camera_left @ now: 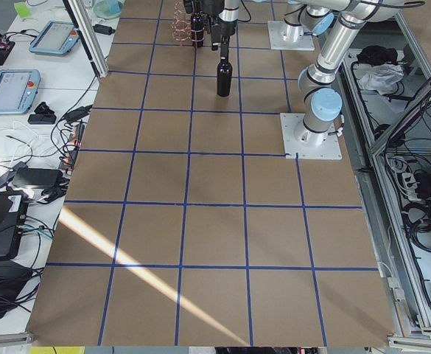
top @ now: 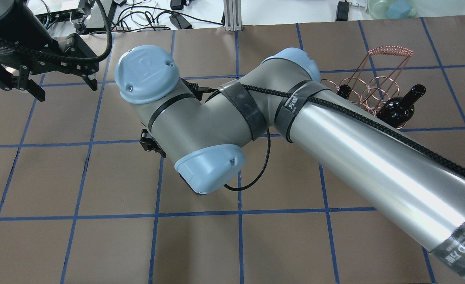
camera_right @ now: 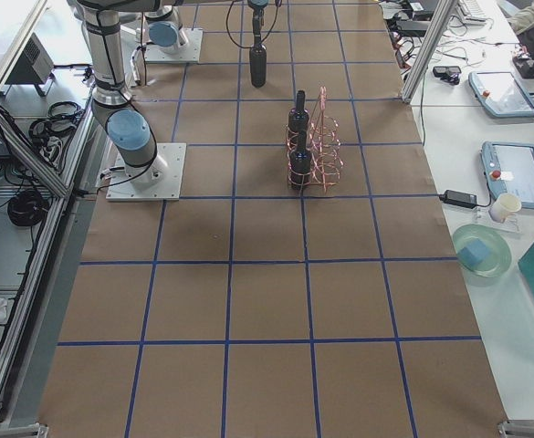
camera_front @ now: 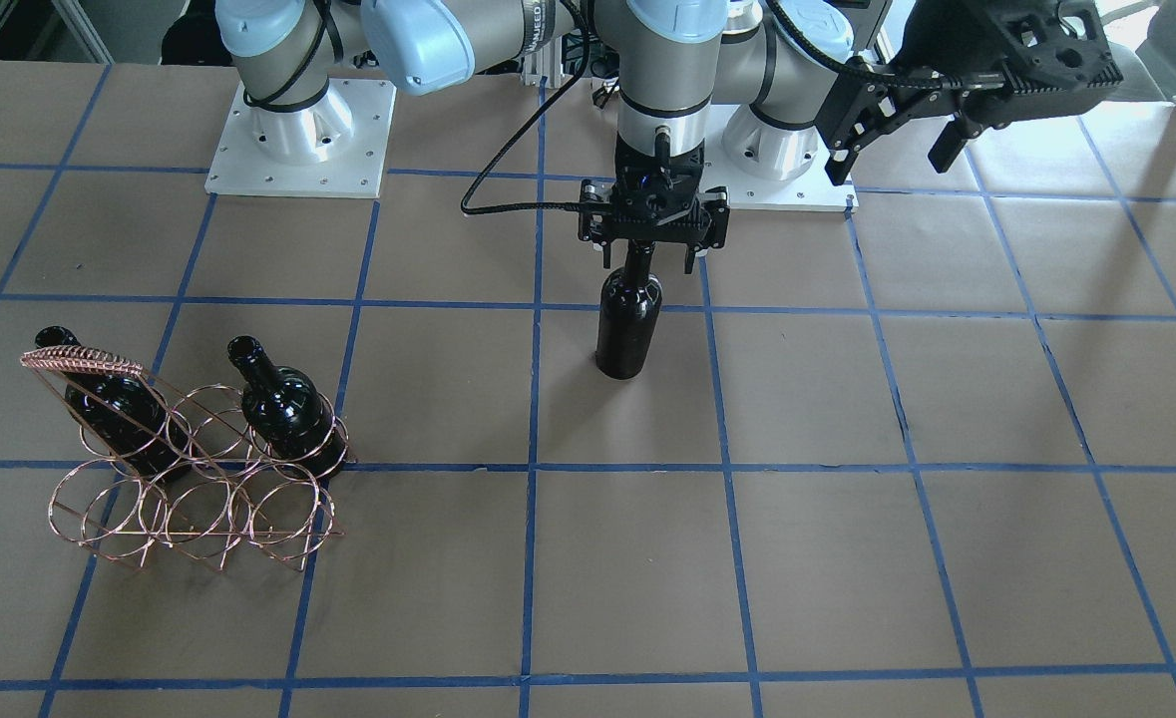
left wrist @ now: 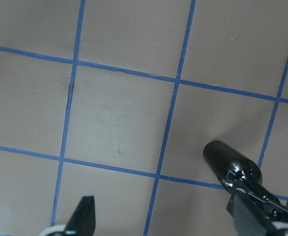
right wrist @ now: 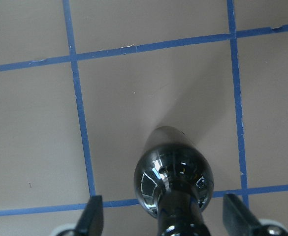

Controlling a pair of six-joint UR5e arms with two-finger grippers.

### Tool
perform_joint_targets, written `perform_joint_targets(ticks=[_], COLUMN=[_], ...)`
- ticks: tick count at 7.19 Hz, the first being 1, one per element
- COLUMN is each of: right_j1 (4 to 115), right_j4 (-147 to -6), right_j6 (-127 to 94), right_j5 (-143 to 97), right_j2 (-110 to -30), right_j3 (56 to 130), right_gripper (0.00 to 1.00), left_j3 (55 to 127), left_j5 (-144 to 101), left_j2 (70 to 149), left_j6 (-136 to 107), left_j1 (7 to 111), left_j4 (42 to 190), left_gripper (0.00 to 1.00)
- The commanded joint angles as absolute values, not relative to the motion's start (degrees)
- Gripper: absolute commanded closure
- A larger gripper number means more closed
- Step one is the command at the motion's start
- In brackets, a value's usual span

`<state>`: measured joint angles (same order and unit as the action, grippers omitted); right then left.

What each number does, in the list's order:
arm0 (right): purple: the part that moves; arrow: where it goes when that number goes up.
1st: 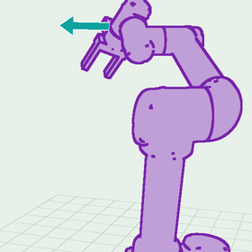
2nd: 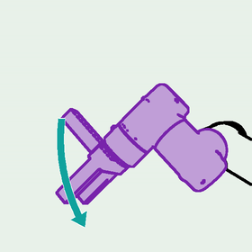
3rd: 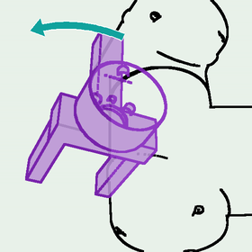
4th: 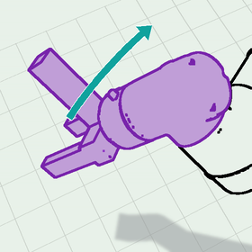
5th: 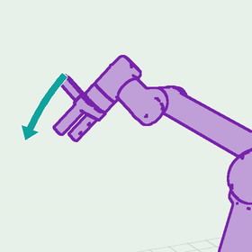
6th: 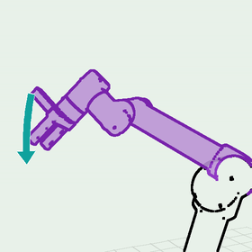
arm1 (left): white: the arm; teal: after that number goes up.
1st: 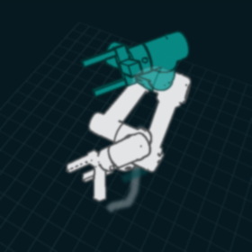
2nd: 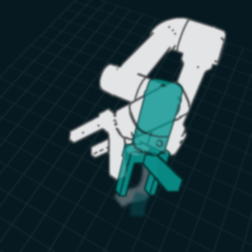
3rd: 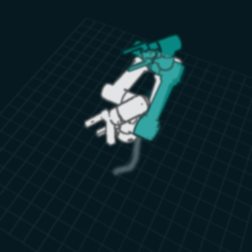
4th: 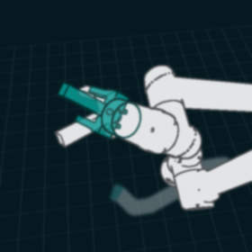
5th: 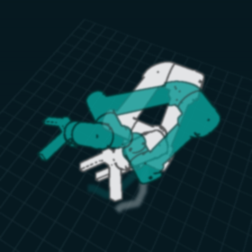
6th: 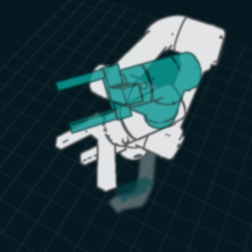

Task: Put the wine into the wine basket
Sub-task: 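Close the right gripper on the bottle neck and lift it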

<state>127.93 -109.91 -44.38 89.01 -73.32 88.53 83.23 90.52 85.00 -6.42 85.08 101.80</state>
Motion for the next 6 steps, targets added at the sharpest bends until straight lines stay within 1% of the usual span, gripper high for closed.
perform_joint_targets(ticks=[1, 2, 3, 4, 5, 6], right_j1=[128.5, 128.5, 128.5, 128.41, 128.41, 128.41], right_j4=[-108.38, -107.76, -106.62, -106.7, -106.61, -106.7], right_j6=[-45.35, -45.61, -45.79, -45.27, -45.26, -45.79], right_j5=[89.21, 89.12, 89.3, 89.64, 89.74, 89.65], right_j2=[-72.86, -72.86, -73.12, -73.39, -73.48, -73.48], right_j3=[88.59, 88.59, 88.59, 88.59, 88.59, 88.59], right_gripper=[0.39, 0.33, 0.33, 0.35, 0.39, 0.41], left_j3=[83.23, 83.41, 83.41, 83.41, 83.5, 83.5], left_j5=[90.53, 90.53, 90.53, 90.53, 90.53, 90.53], left_j2=[84.99, 84.73, 84.73, 84.64, 84.64, 84.64], left_j6=[-6.42, -6.42, -6.42, -6.42, -6.42, -6.5], left_j1=[85.08, 85.08, 85.08, 85.08, 85.08, 85.08], left_j4=[101.87, 101.87, 101.87, 101.87, 101.87, 101.95], left_gripper=[0.0, 0.0, 0.0, 0.0, 0.0, 0.0])
